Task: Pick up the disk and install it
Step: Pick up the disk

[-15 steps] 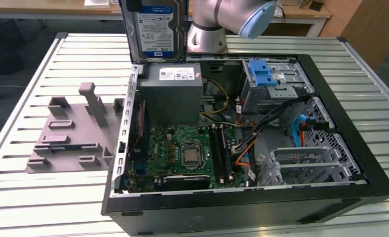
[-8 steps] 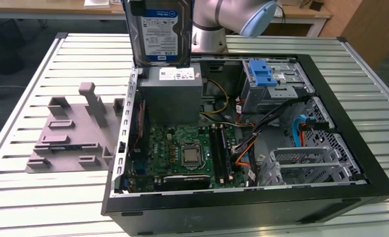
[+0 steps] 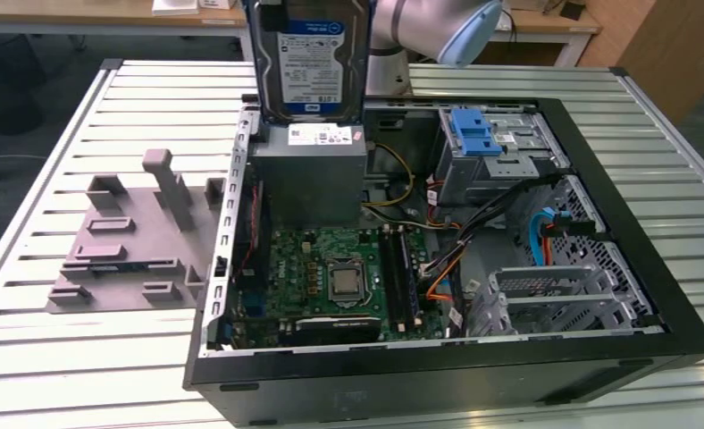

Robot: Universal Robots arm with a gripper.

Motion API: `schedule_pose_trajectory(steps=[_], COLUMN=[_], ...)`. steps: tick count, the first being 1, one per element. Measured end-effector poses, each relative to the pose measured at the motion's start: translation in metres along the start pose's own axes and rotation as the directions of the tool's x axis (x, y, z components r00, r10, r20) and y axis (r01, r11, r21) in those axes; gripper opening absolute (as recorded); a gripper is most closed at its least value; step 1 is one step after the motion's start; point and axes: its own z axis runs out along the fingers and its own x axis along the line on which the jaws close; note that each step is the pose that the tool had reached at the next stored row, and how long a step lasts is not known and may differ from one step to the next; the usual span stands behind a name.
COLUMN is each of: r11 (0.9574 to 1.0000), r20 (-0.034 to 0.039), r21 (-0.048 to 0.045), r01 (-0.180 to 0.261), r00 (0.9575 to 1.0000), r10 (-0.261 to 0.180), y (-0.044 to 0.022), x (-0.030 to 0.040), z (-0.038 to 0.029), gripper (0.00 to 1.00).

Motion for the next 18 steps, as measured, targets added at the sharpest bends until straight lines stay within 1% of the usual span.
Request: schedule_pose_trajectory(steps=[4, 5, 7, 12, 15, 18], r11=[0.9999, 0.9999, 0.9999, 0.9999, 0.9999, 0.9999], r20=[0.0002, 0.0003, 0.0003, 0.0002, -0.0030, -0.0027], r21=[0.0102, 0.0109, 0.0112, 0.0113, 0.0110, 0.0113], r01=[0.000, 0.000, 0.000, 0.000, 0.000, 0.000], r00=[1.0000, 1.0000, 1.0000, 1.0000, 1.0000, 1.0000], r10=[0.000, 0.000, 0.000, 0.000, 0.000, 0.000], y=[-0.0040, -0.0054, -0.0092, -0.0185, -0.0229, -0.0283], x=[0.0035, 0.0043, 0.0062, 0.0136, 0.0153, 0.0166], z=[0.0000, 0.0001, 0.0004, 0.0012, 0.0021, 0.0029], gripper=[0.36, 0.36, 0.36, 0.36, 0.36, 0.36])
